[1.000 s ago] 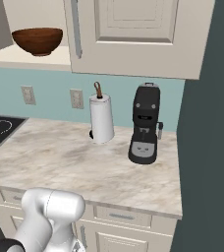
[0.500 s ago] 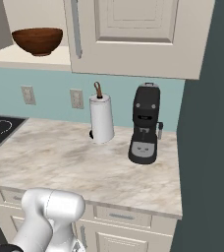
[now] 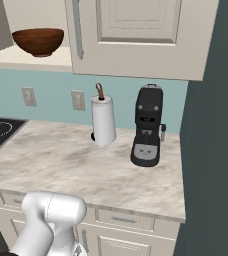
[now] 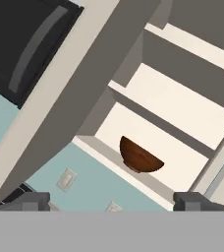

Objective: Open the cabinet. Pick the bowls from the counter and place them in the cabinet. Then close the cabinet.

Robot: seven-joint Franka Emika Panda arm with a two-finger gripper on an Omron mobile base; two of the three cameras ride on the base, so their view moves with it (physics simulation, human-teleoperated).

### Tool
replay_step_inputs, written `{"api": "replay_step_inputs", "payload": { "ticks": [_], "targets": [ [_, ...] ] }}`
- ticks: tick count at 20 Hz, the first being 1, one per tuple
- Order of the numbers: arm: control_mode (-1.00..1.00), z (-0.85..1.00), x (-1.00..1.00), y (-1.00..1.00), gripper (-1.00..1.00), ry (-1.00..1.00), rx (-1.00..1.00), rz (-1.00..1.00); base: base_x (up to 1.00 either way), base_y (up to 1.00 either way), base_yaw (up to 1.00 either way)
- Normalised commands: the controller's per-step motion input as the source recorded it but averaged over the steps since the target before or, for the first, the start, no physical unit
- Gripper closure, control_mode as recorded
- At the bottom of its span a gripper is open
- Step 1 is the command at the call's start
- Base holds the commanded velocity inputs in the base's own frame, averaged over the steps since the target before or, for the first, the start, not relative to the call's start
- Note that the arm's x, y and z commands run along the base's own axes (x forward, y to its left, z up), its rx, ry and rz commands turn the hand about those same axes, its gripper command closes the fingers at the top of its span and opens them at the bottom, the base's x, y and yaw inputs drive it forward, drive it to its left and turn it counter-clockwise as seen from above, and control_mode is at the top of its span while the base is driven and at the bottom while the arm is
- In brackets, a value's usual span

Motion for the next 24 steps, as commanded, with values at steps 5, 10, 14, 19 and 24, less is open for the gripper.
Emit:
{"api": "replay_step_inputs", "payload": {
  "ticks": [5,10,14,19,24],
  "targets": [
    [-1.00,-0.42,0.00,0.01,-1.00,-0.02,-0.05,0.00,0.00,0.00,0.00],
    [-1.00,-0.42,-0.04,0.05,-1.00,-0.11,-0.07,-0.01,0.00,0.00,0.00],
    [-1.00,-0.21,-0.12,0.02,-1.00,-0.13,-0.05,-0.01,0.00,0.00,0.00],
    [-1.00,-0.18,-0.02,0.04,-1.00,-0.12,-0.03,-0.01,0.00,0.00,0.00],
    [-1.00,-0.24,0.00,0.19,-1.00,-0.12,-0.03,-0.04,0.00,0.00,0.00]
  ]
}}
